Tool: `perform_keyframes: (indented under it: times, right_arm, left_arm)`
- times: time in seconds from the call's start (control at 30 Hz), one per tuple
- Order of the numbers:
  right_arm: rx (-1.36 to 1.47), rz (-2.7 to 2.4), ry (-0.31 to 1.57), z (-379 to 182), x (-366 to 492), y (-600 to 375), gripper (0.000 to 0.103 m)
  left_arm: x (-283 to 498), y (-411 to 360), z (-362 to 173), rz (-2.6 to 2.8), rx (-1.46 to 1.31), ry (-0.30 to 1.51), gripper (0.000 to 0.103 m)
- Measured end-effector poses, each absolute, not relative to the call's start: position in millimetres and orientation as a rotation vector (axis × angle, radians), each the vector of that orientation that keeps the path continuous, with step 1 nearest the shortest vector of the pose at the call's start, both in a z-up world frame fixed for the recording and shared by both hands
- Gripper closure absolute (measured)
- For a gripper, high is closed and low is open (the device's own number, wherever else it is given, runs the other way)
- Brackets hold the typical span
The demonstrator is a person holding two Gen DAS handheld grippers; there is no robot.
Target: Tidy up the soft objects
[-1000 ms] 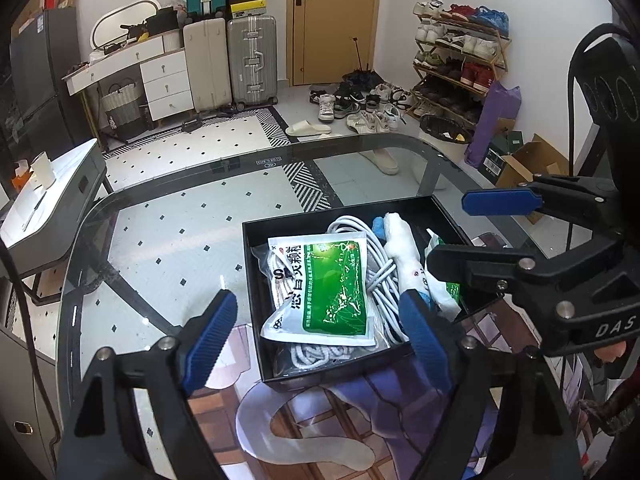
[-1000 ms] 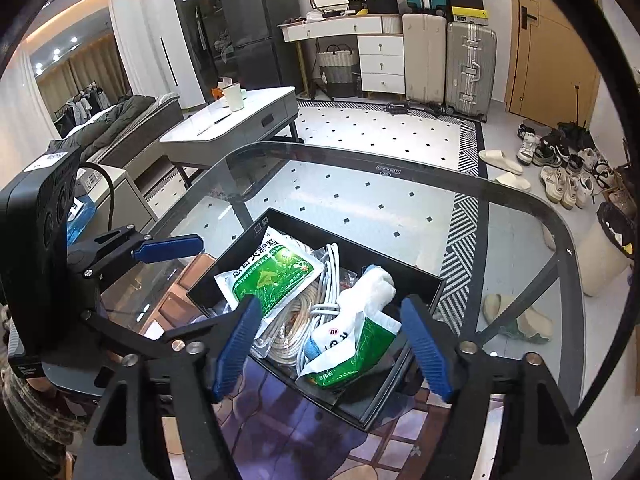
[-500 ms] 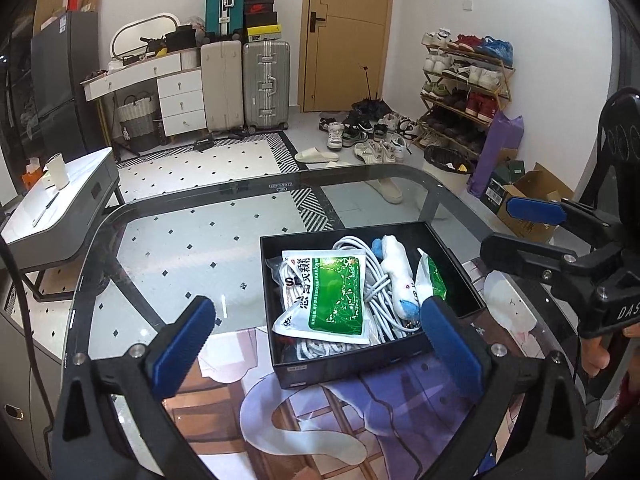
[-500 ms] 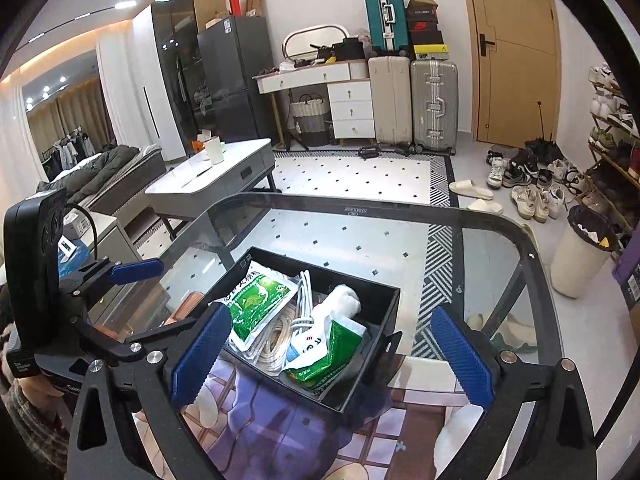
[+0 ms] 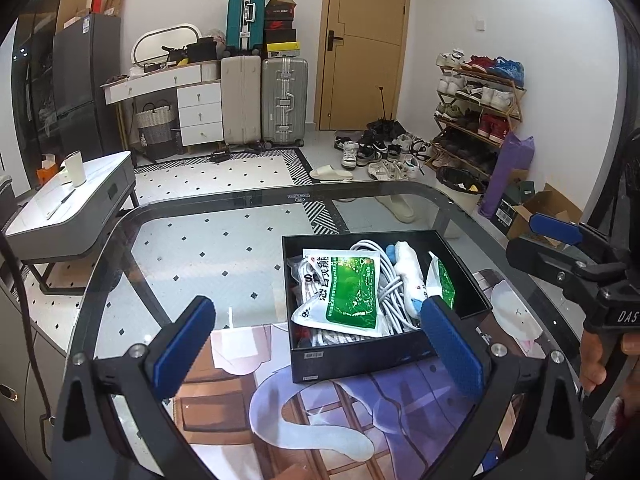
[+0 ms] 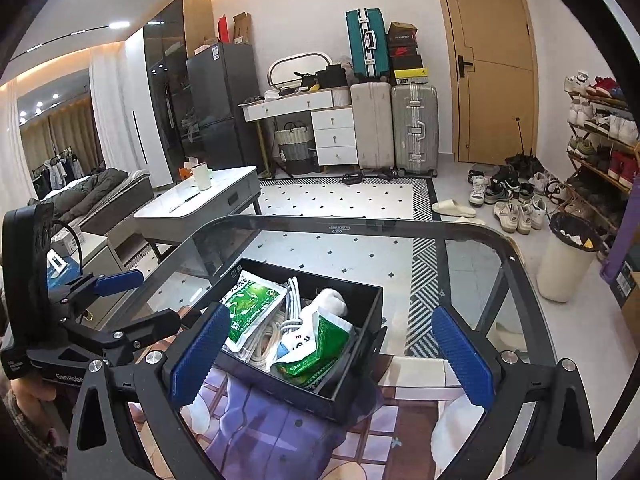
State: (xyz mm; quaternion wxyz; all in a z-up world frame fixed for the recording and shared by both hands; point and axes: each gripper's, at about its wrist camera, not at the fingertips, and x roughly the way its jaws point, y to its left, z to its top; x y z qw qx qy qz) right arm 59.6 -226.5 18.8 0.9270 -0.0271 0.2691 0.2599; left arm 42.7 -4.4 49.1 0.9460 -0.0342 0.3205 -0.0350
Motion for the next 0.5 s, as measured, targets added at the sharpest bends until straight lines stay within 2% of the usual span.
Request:
perform_keyframes:
  times: [0.5]
  right_arm:
    - [-0.014, 0.492, 0.445, -16.3, 42.5, -243.6, 0.001]
  left_arm:
    - [28.2, -5.6, 26.5, -0.035, -0.071, 0.577, 0.0]
